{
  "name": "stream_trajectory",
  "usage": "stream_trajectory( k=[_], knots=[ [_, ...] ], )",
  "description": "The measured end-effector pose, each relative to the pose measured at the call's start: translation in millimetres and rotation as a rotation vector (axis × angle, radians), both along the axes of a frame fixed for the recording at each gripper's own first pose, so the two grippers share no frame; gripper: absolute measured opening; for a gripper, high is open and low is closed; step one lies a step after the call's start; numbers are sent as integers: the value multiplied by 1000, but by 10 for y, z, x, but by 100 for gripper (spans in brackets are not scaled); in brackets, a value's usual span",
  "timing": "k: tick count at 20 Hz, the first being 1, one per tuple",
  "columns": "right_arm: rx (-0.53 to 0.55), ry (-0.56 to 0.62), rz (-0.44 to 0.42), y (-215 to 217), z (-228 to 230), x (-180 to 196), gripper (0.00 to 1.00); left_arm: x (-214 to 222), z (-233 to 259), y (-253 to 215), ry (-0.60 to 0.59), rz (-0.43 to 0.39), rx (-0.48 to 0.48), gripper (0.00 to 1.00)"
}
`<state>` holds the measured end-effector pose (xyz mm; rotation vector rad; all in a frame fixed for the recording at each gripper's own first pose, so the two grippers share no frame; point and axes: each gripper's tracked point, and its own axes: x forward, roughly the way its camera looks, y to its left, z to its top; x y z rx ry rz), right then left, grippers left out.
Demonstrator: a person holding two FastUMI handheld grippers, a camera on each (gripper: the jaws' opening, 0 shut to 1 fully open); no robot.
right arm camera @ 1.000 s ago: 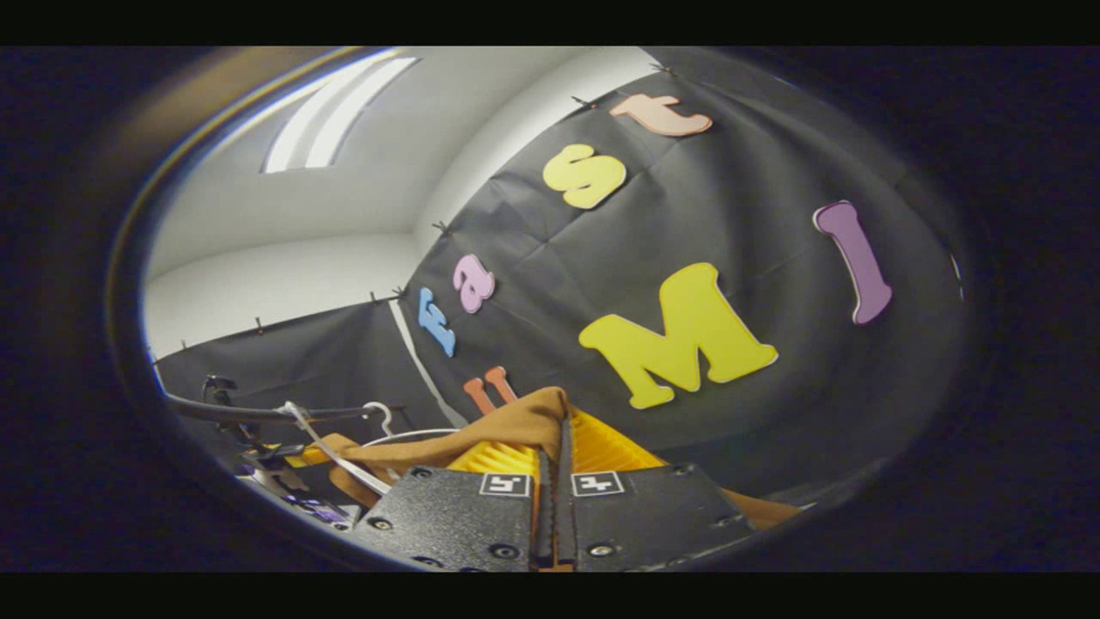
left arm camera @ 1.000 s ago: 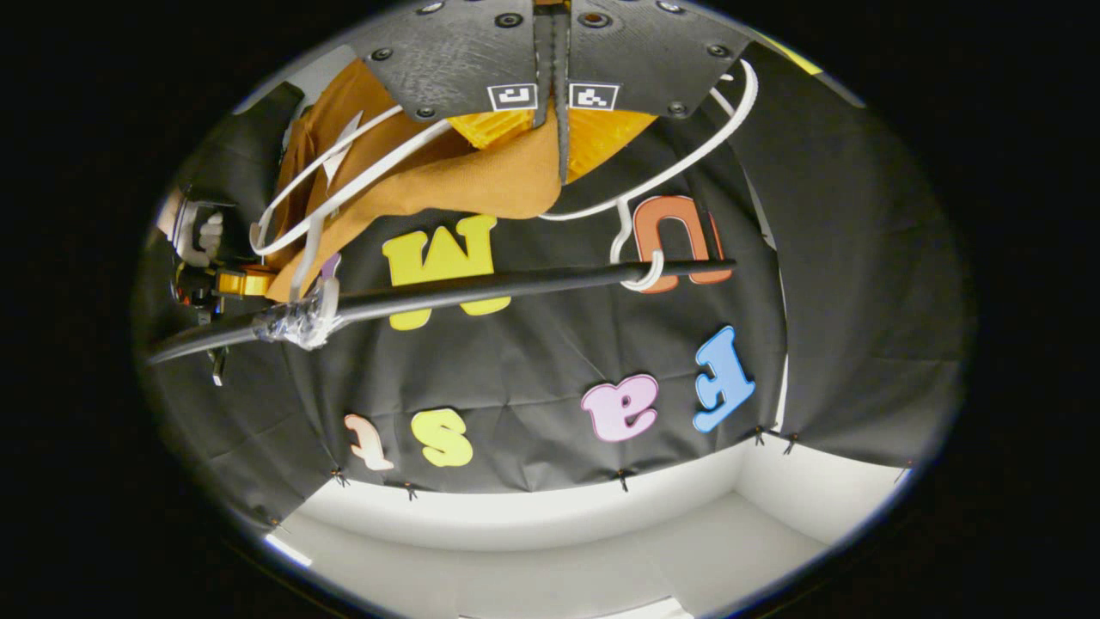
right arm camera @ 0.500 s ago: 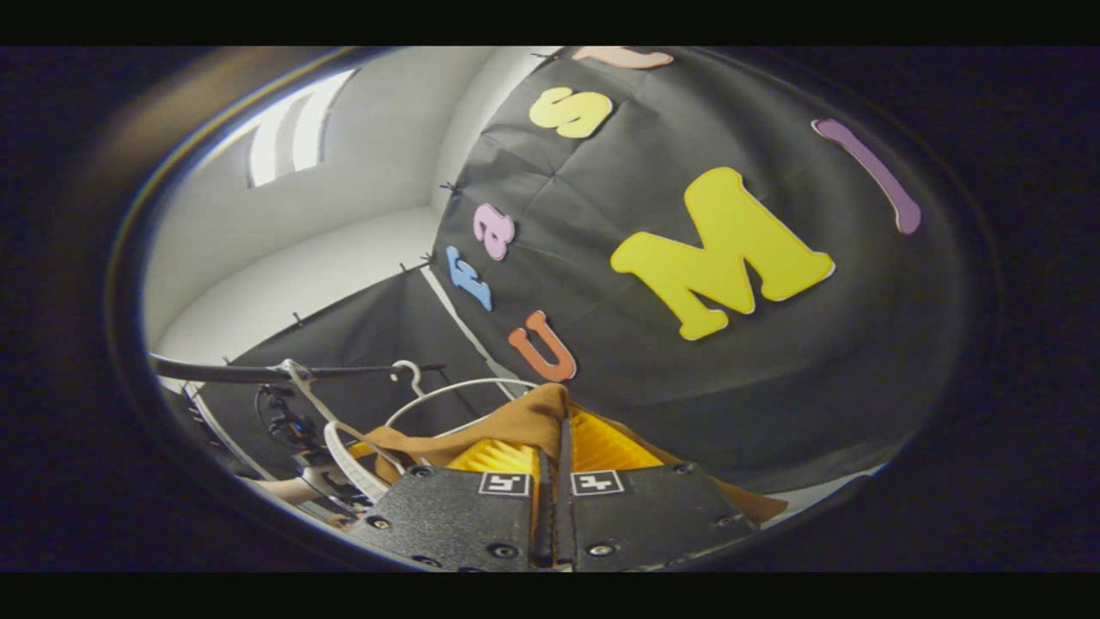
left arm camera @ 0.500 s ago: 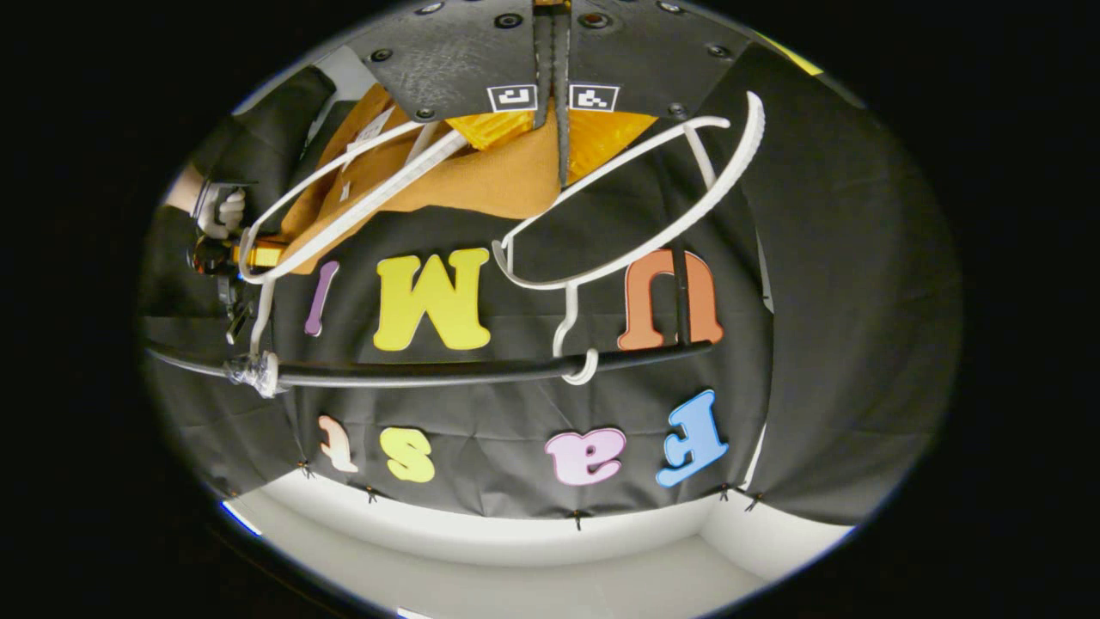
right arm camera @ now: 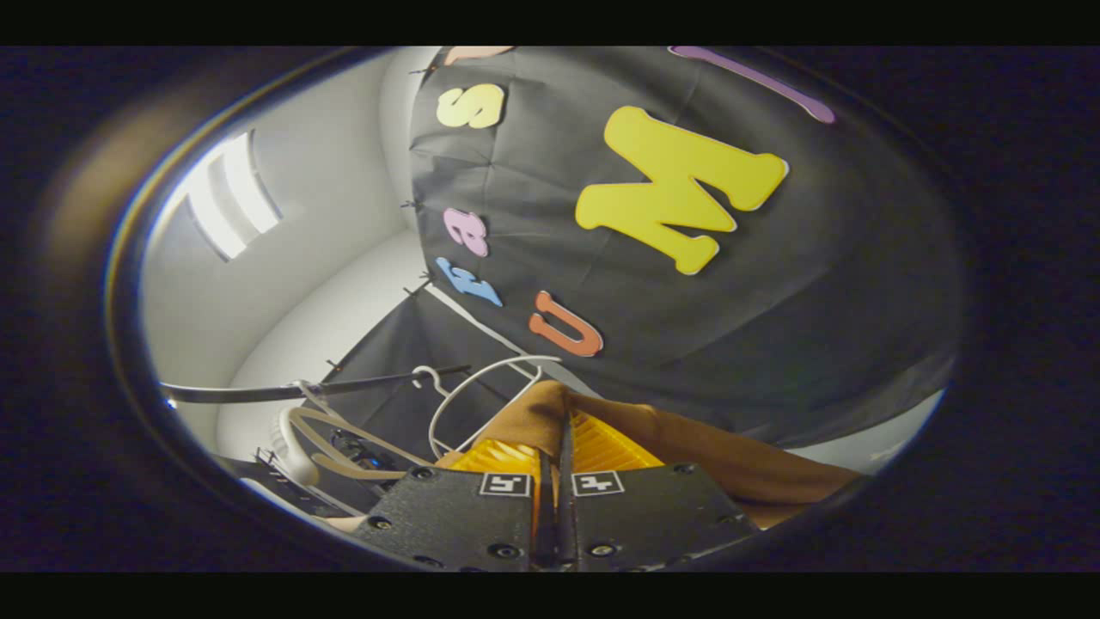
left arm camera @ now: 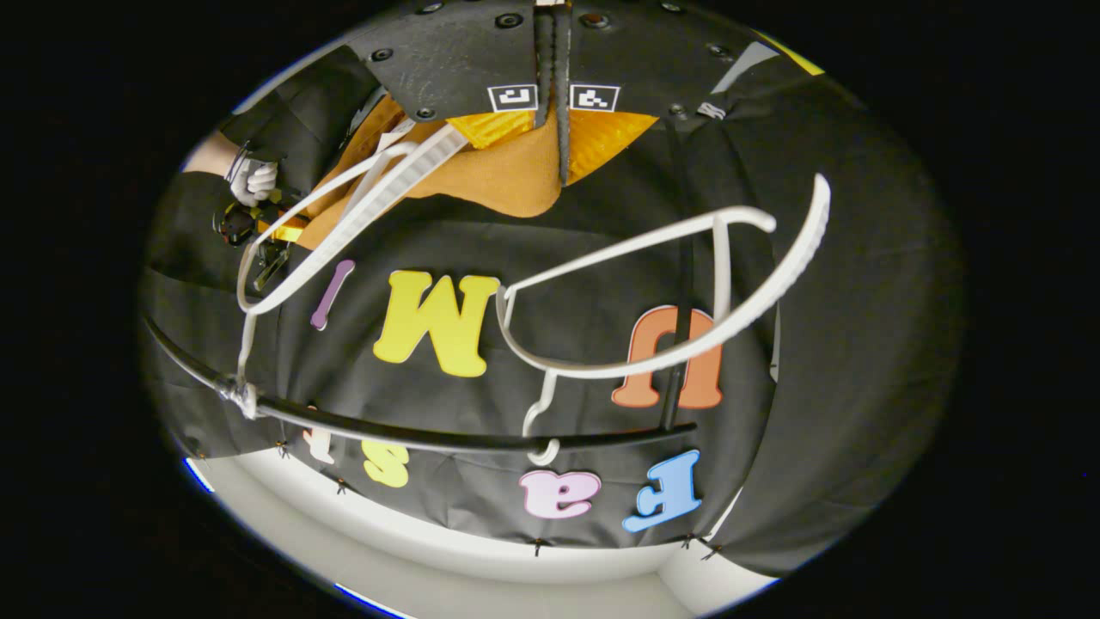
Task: Grasp the clothes on the hanger with both hands and then place them into the laundry hamper below.
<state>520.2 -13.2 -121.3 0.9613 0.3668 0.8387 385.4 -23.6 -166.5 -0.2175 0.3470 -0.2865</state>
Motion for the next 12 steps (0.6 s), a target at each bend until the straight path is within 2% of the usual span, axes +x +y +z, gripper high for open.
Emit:
stream_trajectory(
  k=[2, 4, 5, 6, 9, 10, 12],
  knots=[
    [8, 44, -1, -11, -178, -97, 5, -123, -189, -27, 29, 12, -10, 0],
    [2, 69, -2, 1, -332, -220, 4, -275, -378, -30, 59, 17, 21, 0],
    [-8, 82, -1, 1, -414, -288, 4, -346, -460, -36, 70, 16, 44, 4],
    [-13, 91, -3, 8, -476, -350, 4, -414, -517, -60, 81, 11, 63, 0],
    [14, 70, 19, 156, -351, -671, 4, -632, -546, -174, 65, 12, 81, 0],
    [18, 53, 40, 214, -292, -830, 4, -718, -532, -229, 60, 14, 83, 4],
    [21, 26, 66, 378, -207, -1115, 4, -870, -446, -349, 46, 2, 88, 0]
  ],
)
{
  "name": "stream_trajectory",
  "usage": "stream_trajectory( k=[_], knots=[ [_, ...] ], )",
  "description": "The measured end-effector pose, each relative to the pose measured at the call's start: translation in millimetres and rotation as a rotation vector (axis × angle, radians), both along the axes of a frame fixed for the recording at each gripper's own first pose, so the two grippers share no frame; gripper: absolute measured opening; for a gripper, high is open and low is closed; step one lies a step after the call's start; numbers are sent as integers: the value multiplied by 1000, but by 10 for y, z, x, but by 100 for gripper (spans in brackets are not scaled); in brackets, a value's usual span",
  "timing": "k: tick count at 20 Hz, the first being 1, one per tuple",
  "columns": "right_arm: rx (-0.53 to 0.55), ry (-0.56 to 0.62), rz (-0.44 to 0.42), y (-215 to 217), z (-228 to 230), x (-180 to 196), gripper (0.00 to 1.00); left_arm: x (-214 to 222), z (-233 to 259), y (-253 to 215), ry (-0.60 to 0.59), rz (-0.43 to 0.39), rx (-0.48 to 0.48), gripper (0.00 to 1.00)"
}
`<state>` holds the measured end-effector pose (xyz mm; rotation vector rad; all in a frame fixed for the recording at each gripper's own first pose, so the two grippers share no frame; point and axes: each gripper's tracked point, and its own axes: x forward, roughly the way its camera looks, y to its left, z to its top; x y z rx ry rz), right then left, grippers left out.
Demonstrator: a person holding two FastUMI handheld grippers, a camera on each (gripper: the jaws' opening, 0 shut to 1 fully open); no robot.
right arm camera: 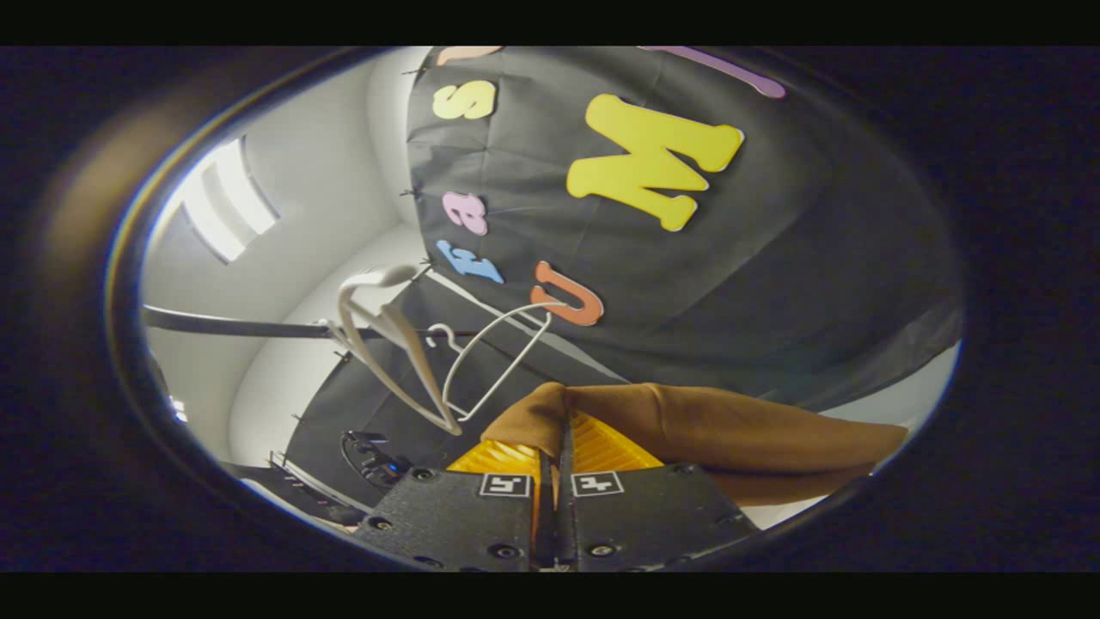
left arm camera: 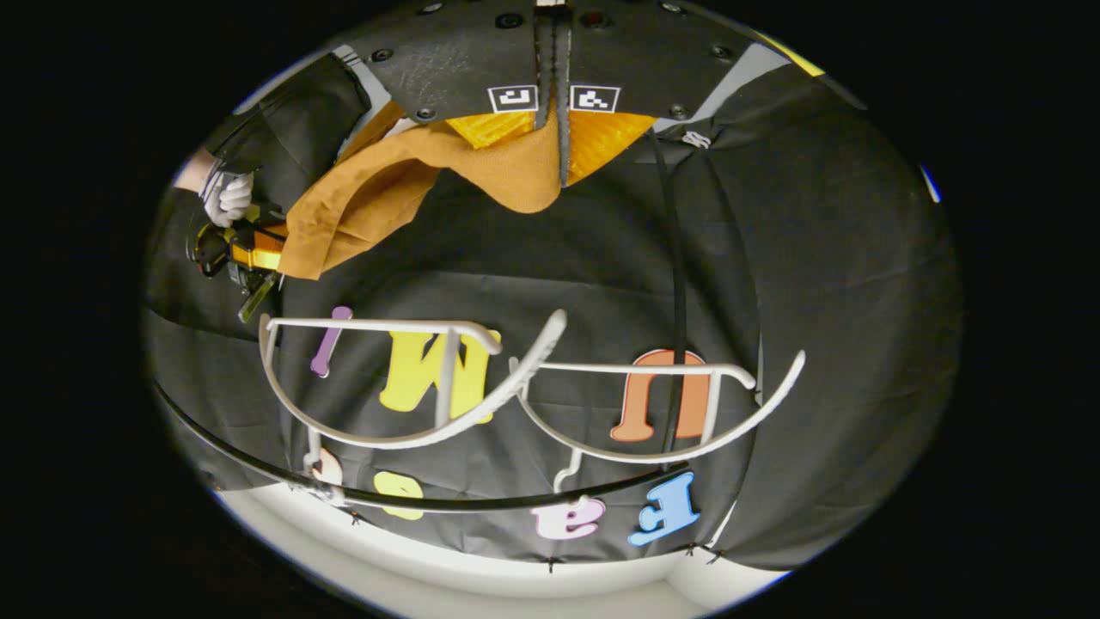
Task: Grasp the clothes on the hanger with both hands and then place them into the laundry hamper below.
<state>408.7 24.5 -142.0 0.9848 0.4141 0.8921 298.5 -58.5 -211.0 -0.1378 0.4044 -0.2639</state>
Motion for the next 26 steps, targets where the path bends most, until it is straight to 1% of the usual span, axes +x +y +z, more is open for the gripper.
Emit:
stream_trajectory(
  k=[1, 4, 6, 7, 9, 10, 11, 12, 13, 15, 16, 17, 18, 19, 23, 24, 26],
  knots=[
    [-11, -16, 16, 91, 41, -149, 4, -58, 59, -56, -12, -10, 3, 0],
    [-24, -54, 26, 415, 214, -622, 4, -274, 228, -256, -35, -57, -12, 0],
    [-46, -77, 23, 669, 292, -906, 4, -368, 351, -395, -49, -102, -27, 0],
    [-69, -82, 25, 794, 299, -991, 4, -393, 423, -470, -62, -130, -31, 0],
    [-121, -86, 8, 999, 200, -1120, 4, -483, 450, -637, -71, -181, -44, 0],
    [-147, -77, -10, 1062, 94, -1186, 4, -541, 421, -730, -71, -208, -51, 4],
    [-154, -63, -26, 1104, 30, -1232, 4, -603, 387, -813, -68, -231, -55, 4],
    [-154, -53, -31, 1166, -16, -1294, 5, -645, 337, -883, -64, -253, -54, 0],
    [-170, -44, -30, 1205, -100, -1359, 5, -692, 280, -964, -56, -275, -62, 0],
    [-233, -18, -62, 1212, -369, -1418, 4, -797, 81, -1051, -30, -300, -67, 0],
    [-270, -1, -74, 1206, -520, -1455, 4, -860, -56, -1053, -11, -293, -61, 0],
    [-310, 18, -79, 1221, -699, -1477, 3, -935, -203, -1062, 15, -291, -66, 4],
    [-351, 36, -85, 1201, -859, -1530, 4, -971, -367, -1076, 44, -286, -75, 4],
    [-397, 57, -90, 1200, -1036, -1570, 4, -1036, -575, -1095, 84, -279, -83, 0],
    [-563, 161, -90, 1203, -1699, -1710, 4, -1356, -1228, -1036, 235, -229, -140, 0],
    [-599, 195, -88, 1164, -1863, -1721, 5, -1452, -1372, -1044, 269, -223, -142, 0],
    [-670, 271, -89, 1097, -2234, -1874, 5, -1612, -1681, -1002, 329, -210, -123, 0]
  ],
)
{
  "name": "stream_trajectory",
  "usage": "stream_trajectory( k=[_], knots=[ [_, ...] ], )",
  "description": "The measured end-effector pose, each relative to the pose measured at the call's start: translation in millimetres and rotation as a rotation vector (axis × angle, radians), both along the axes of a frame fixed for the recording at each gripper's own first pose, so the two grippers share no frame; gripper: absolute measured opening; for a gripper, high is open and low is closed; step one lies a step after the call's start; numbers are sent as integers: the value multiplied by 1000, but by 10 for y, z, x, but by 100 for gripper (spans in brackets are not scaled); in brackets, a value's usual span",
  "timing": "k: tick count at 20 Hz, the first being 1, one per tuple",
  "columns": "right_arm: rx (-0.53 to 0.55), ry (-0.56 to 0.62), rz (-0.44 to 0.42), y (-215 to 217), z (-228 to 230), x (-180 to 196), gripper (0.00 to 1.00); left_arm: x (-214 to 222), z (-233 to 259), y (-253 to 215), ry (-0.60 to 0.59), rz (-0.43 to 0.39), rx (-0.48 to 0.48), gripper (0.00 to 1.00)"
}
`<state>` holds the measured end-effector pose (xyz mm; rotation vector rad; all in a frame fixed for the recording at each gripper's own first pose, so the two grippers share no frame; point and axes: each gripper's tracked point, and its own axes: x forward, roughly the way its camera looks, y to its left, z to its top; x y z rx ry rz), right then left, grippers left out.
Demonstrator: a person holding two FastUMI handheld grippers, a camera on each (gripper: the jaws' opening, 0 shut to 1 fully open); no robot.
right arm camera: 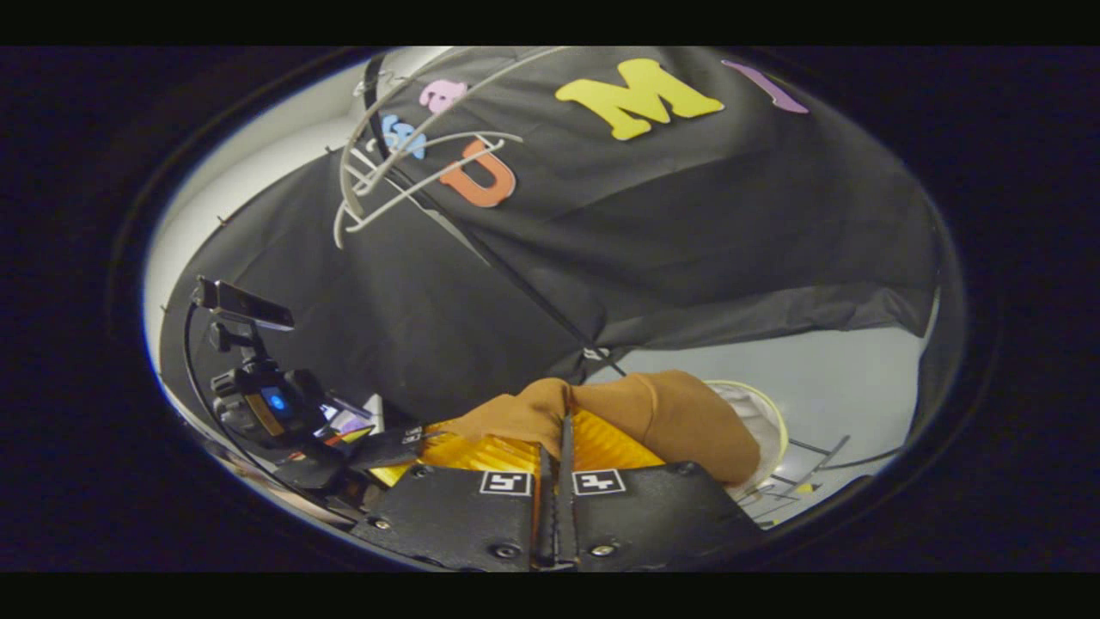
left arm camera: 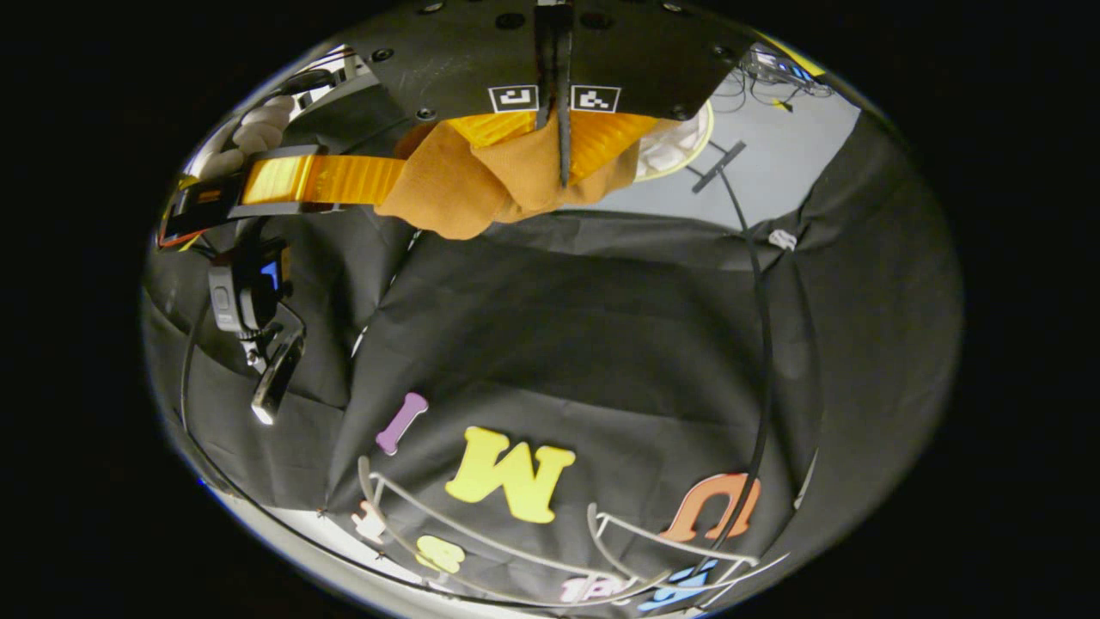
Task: Grasp the clothes on the hanger with both hands and then place them into the laundry hamper below.
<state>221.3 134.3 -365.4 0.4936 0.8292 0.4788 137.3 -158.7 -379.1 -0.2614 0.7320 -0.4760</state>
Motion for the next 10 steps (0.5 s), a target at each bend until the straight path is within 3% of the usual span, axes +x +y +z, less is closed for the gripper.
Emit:
stream_trajectory(
  k=[2, 3, 5, 6, 10],
  knots=[
    [-63, 84, -19, -36, -320, -194, 5, -161, -291, 56, 54, -3, 48, 5],
    [-86, 120, -21, -54, -480, -273, 5, -269, -416, 61, 84, -6, 57, 0],
    [-124, 186, -25, -92, -749, -439, 5, -449, -556, 17, 148, -15, 67, 0],
    [-145, 205, -32, -106, -832, -479, 5, -519, -618, 17, 166, -20, 76, 5],
    [-213, 201, -39, -65, -901, -511, 5, -580, -728, 51, 188, -15, 113, 0]
  ],
)
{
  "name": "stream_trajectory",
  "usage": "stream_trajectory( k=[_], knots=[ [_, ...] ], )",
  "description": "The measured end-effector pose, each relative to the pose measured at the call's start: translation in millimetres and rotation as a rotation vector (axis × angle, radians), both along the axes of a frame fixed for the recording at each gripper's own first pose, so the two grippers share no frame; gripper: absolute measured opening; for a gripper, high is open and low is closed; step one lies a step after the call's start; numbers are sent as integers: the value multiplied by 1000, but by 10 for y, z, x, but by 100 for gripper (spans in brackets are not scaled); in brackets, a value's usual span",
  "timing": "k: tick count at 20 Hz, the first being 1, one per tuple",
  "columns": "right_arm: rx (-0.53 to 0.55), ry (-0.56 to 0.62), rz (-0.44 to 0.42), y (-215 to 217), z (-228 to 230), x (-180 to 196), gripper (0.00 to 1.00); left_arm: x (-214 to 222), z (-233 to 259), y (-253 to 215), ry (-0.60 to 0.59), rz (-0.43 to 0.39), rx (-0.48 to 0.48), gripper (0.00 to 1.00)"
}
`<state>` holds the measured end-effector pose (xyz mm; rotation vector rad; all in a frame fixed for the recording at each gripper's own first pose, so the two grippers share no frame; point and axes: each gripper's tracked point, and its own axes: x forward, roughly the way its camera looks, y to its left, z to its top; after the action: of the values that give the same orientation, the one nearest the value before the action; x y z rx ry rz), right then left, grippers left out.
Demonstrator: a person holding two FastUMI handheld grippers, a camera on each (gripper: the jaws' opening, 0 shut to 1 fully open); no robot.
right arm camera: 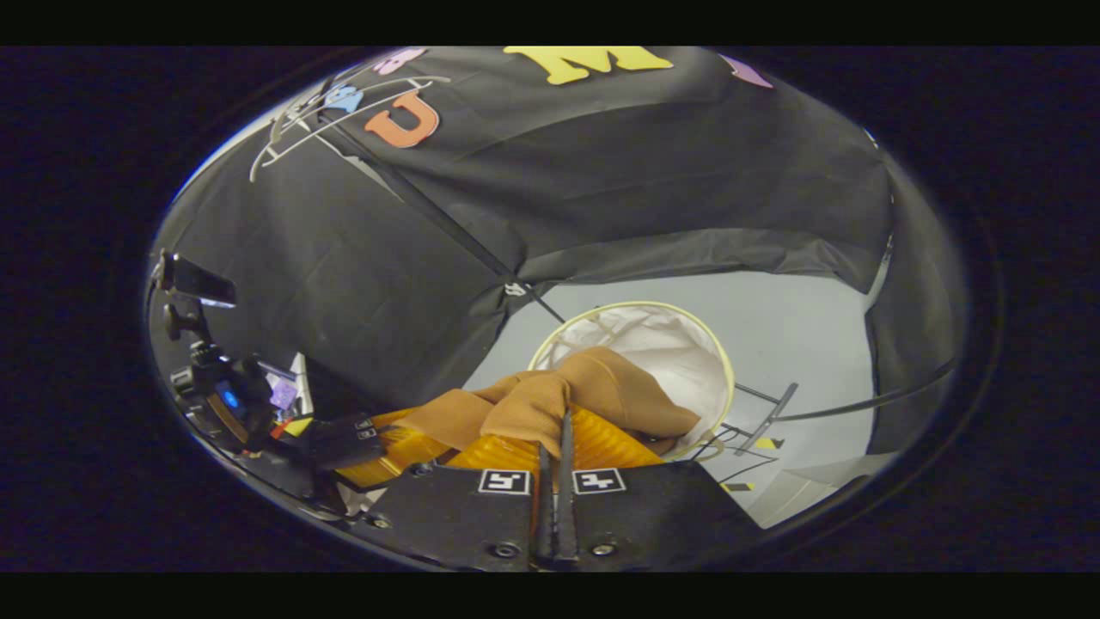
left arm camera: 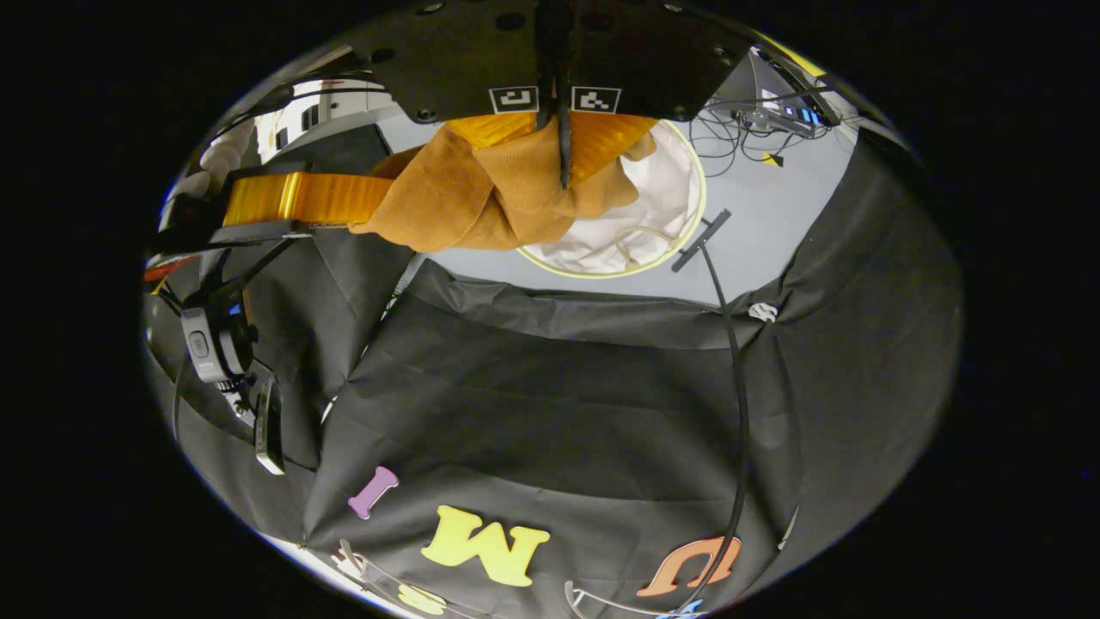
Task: Grasp the clothes on the hanger with both hands and then place them into the laundry hamper below.
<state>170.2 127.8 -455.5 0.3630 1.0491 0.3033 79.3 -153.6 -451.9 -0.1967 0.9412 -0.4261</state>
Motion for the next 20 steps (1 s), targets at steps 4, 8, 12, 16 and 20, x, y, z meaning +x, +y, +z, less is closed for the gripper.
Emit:
stream_trajectory(
  k=[4, 8, 12, 16, 20],
  knots=[
    [-58, -15, -6, -89, 43, 4, 9, 34, -30, 154, 18, 50, 66, 1],
    [-100, -87, -5, -111, 157, 103, 54, 32, 12, 194, 22, 62, 58, 38],
    [-167, -110, 12, -203, 176, 94, 96, 62, 24, 330, -1, 85, 82, 96],
    [-167, -89, -26, -236, 160, 31, 96, -30, 23, 405, -5, 88, 96, 96],
    [-189, -97, -45, -303, 183, -65, 96, -167, 50, 537, -9, 97, 113, 96]
  ],
)
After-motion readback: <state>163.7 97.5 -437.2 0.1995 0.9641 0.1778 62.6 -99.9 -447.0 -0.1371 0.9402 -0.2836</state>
